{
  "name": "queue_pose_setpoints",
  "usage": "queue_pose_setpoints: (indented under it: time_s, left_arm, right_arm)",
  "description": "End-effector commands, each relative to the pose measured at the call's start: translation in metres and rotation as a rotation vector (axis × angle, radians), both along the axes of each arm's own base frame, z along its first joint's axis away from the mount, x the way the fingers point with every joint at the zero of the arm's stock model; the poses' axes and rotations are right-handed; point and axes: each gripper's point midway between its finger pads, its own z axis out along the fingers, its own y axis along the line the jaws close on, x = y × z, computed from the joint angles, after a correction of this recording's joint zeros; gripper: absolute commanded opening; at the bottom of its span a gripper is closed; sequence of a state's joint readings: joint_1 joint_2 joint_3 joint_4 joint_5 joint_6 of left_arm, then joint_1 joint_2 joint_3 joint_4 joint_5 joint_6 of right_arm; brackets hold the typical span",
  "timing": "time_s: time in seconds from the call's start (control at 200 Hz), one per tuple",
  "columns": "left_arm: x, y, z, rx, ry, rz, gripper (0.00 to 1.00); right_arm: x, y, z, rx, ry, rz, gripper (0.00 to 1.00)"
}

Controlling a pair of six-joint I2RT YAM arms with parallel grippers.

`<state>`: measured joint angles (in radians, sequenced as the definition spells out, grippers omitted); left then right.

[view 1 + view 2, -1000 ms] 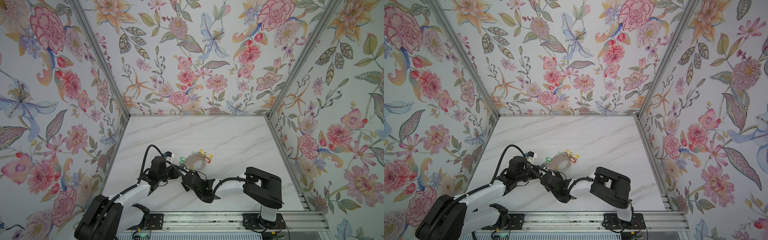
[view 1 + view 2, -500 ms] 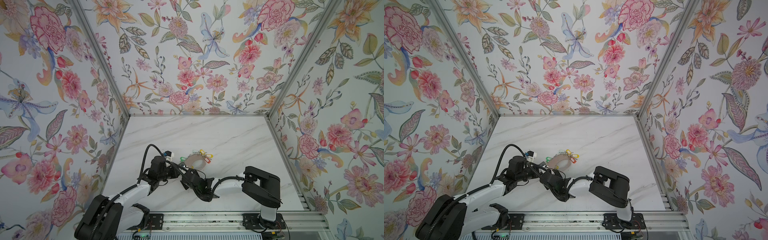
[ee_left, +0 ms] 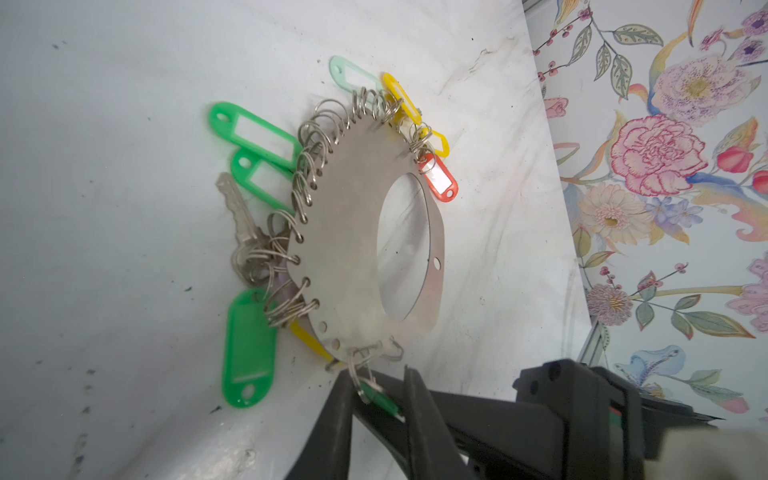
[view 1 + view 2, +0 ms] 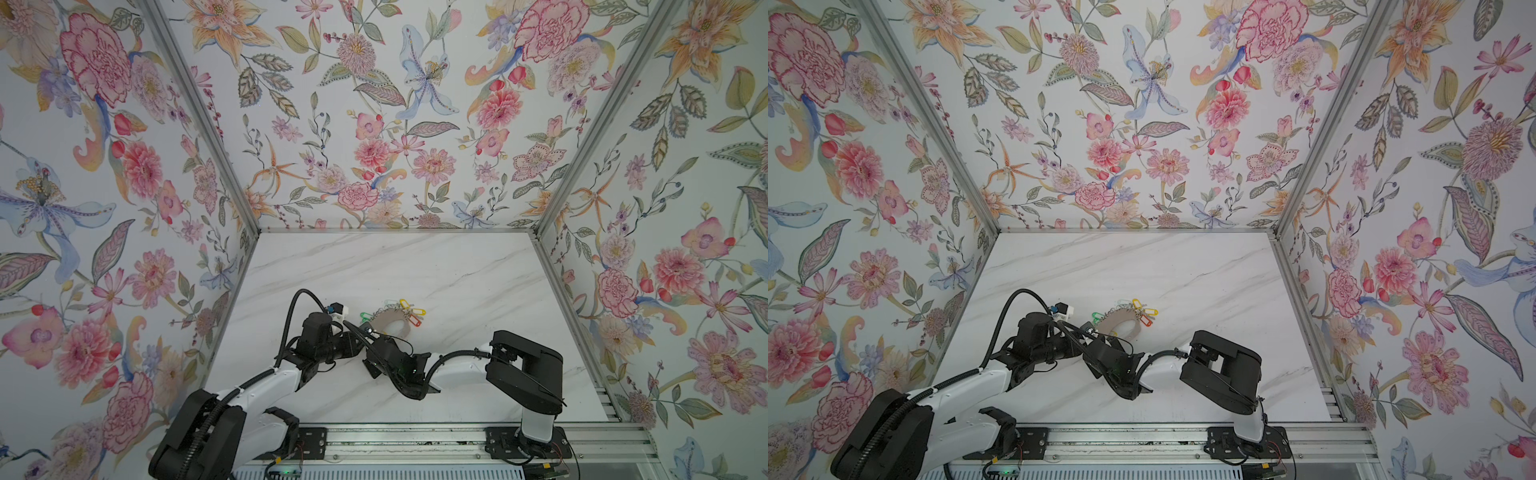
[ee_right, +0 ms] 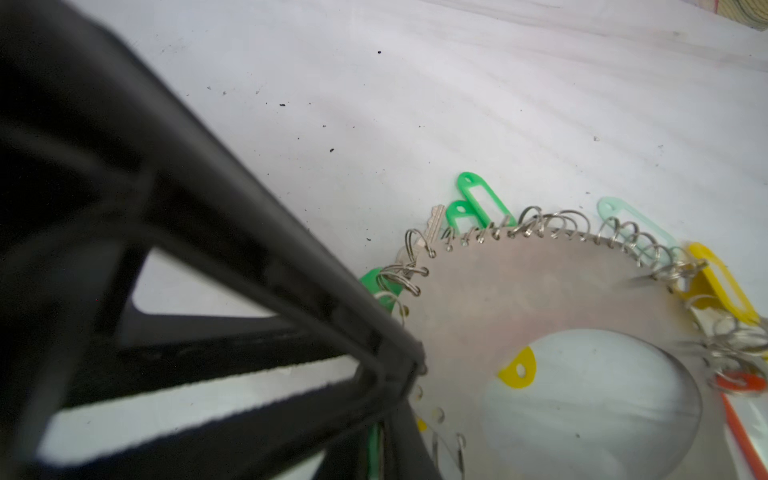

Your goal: Remove the keys from the keyring

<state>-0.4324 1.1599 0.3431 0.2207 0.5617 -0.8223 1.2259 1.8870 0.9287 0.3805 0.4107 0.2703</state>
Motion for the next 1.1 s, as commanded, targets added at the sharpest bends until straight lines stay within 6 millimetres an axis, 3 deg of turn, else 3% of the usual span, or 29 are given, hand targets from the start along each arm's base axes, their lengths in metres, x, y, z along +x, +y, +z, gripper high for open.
queue_pose_setpoints:
  time_s: [0.0, 0.23, 0.4, 0.586, 0.816, 0.936, 0.961, 1.091]
  left_arm:
    - [-0.006, -0.006, 0.008, -0.018, -0.009, -0.050, 0.31]
    - [0.002, -0.002, 0.022, -0.018, -0.059, -0.032, 0.34]
    - [0.010, 0.014, 0.032, 0.014, -0.107, 0.019, 0.44]
    - [0.015, 0.029, 0.041, 0.056, -0.184, 0.064, 0.45]
    - [0.003, 0.031, 0.036, 0.036, -0.288, 0.039, 0.42]
    - [0.001, 0.033, 0.040, 0.008, -0.348, 0.053, 0.42]
    - [-0.005, 0.035, 0.029, 0.014, -0.332, 0.052, 0.41]
    - [-0.009, 0.032, 0.027, 0.009, -0.353, 0.023, 0.39]
  right_arm:
    - [0.000, 0.004, 0.023, 0.061, -0.008, 0.026, 0.00]
    - [-0.001, -0.003, 0.022, 0.083, 0.031, 0.043, 0.00]
    - [-0.008, -0.003, 0.021, 0.109, 0.109, 0.095, 0.00]
    - [-0.013, -0.007, 0.022, 0.114, 0.176, 0.131, 0.00]
    - [-0.015, -0.013, 0.029, 0.074, 0.298, 0.168, 0.00]
    - [-0.015, -0.024, 0.030, -0.032, 0.347, 0.160, 0.00]
    - [-0.015, -0.026, 0.031, -0.047, 0.357, 0.155, 0.00]
    - [-0.012, -0.041, 0.032, -0.114, 0.384, 0.123, 0.00]
